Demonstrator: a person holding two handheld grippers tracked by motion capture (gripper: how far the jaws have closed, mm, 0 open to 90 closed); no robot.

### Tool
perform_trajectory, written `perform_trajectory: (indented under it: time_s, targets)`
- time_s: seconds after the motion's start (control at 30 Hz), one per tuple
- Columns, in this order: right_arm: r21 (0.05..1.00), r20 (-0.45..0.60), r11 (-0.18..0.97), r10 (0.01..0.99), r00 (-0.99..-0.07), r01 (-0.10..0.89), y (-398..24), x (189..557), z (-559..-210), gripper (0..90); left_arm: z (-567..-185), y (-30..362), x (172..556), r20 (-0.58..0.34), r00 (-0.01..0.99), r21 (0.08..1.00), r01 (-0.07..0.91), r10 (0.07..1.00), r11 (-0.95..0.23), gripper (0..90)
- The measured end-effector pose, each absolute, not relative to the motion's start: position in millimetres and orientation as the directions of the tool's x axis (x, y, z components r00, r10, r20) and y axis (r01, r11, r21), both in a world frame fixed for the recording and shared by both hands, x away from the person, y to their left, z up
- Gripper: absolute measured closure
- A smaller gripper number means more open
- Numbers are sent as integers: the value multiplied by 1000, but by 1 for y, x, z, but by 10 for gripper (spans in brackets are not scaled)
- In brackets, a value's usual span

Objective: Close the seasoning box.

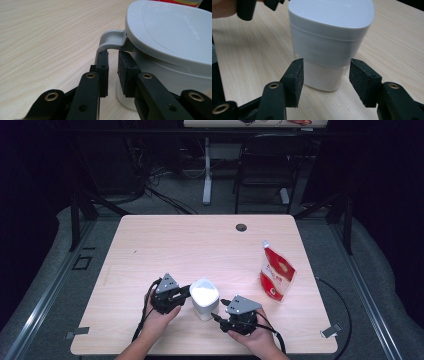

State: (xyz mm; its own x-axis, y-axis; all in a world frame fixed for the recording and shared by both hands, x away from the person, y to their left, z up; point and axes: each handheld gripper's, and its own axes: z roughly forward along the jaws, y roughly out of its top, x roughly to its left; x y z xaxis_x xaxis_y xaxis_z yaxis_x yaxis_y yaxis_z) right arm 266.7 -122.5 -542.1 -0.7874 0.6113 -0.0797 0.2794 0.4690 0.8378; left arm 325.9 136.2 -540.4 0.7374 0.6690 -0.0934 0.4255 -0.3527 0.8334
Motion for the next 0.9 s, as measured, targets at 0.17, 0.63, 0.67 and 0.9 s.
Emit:
perform_trajectory:
  time_s: [0.17, 0.63, 0.67, 0.9]
  targets:
    - [836, -89, 474, 612, -786, 275, -120, 264, -545, 451, -541, 133, 332, -82, 739, 837, 415, 668, -356, 807]
    - [826, -77, 500, 556, -827, 260, -110, 260, -551, 486, -542, 119, 358, -86, 734, 834, 422, 673, -354, 809]
    - [826, -74, 501, 550, -832, 258, -110, 260, -551, 488, -542, 119, 358, -88, 732, 835, 424, 676, -350, 801]
    - [827, -82, 496, 573, -815, 265, -119, 259, -546, 474, -535, 135, 352, -71, 710, 830, 432, 701, -353, 718]
